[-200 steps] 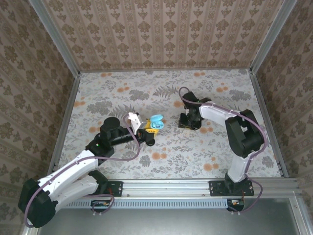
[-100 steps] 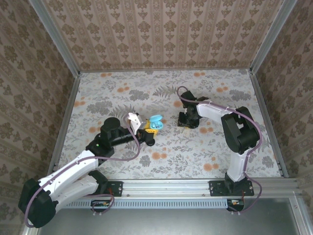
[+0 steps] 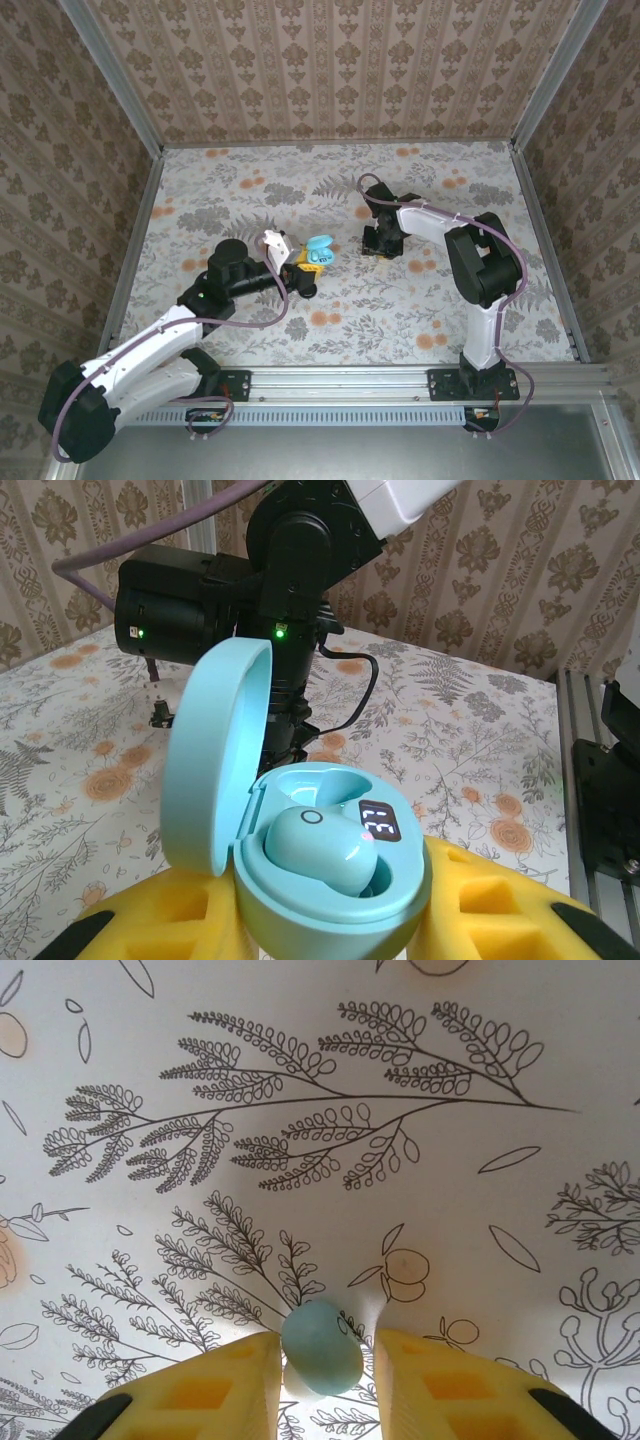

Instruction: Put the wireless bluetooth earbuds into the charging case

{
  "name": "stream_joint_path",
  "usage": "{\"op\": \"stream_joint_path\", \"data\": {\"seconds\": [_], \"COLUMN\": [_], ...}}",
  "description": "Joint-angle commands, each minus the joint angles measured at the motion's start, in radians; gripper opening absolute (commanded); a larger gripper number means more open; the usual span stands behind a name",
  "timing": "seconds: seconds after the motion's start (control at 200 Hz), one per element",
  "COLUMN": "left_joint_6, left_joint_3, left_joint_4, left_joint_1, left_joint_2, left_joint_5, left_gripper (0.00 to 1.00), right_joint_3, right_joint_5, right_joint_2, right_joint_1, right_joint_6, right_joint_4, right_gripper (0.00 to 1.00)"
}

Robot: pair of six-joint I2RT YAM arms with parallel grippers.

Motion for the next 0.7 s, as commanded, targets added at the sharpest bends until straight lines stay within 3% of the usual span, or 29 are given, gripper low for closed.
{"op": "stream_joint_path", "data": {"seconds": [0.0,0.41,0.695], "left_joint_6": [0.019,0.018,0.020], "left_joint_3": [0.005,0.010,0.015], "left_joint_4": [0.003,0.003,-0.006], "left_joint_1": [0.006,0.009,0.010], "left_joint_2": [-0.004,-0.002,-0.001], "left_joint_5": [0.008,0.009,0.011], "left_gripper": [0.05,0.05,0.05], "right_joint_3": [0.032,0.075,0.100], "right_joint_5": [0.029,0.068,0.085], "right_joint_2": [0.024,0.055,0.062], "right_joint_1": [-0.004,0.020,0.045], "right_joint_6": [-0.025,-0.087,-0.113], "right_joint_4": [-0.041,-0.075,-0.104], "right_gripper": [0.30,0.30,0.24]}}
